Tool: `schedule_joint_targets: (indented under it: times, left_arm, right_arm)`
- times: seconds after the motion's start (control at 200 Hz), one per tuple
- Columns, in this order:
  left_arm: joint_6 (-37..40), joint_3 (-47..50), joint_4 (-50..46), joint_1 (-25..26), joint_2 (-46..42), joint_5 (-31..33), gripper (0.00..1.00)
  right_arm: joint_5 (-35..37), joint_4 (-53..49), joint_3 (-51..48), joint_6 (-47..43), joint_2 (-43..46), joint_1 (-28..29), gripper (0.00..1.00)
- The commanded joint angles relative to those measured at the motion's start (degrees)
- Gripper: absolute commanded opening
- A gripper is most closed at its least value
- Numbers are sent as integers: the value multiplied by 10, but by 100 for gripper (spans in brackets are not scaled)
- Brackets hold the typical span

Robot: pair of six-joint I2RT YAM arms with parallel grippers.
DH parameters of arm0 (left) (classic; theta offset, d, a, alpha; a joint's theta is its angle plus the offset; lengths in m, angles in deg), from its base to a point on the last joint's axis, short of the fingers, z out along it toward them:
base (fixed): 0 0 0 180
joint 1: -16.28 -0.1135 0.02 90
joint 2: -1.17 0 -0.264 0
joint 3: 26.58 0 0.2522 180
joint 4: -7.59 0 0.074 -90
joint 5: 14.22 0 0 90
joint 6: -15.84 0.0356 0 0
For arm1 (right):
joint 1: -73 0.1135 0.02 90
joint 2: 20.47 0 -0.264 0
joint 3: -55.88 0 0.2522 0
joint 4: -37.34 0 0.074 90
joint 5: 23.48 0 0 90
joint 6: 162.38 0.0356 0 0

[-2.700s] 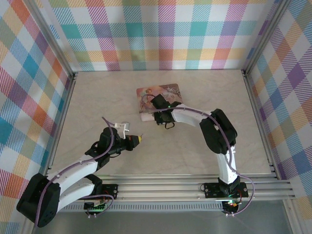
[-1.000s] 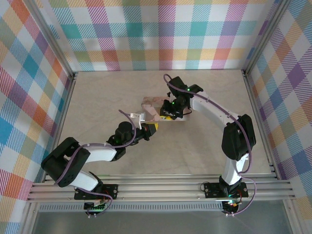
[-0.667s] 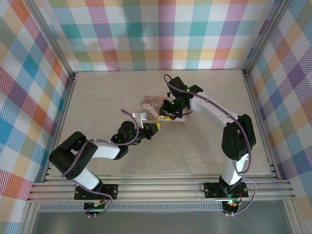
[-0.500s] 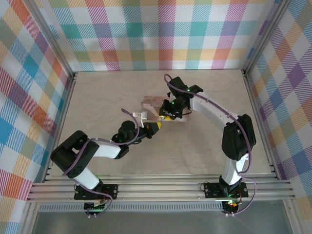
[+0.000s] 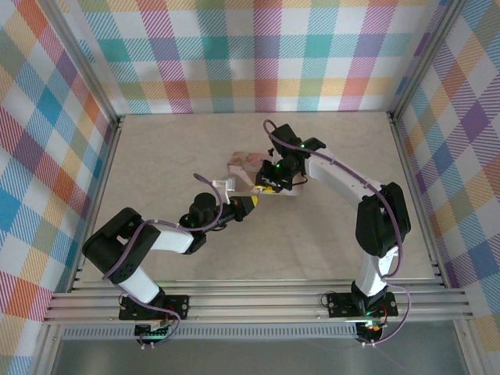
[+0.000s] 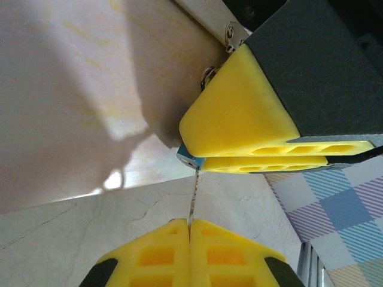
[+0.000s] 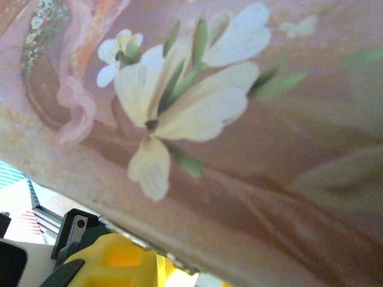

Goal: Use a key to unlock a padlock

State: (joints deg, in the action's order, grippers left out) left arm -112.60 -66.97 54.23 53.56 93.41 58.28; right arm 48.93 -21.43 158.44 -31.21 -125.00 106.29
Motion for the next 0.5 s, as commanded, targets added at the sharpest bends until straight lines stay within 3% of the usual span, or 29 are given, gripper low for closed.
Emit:
schedule_joint_targets:
  times: [0.0, 0.495]
  left_arm:
    - [-8, -23, 40, -7, 9, -13, 0]
    - [-27, -19, 81, -19, 21, -17, 0]
  right_arm:
    - [-19, 16, -4, 0, 20, -6, 0]
    - [-28, 17, -12, 1, 28, -11, 0]
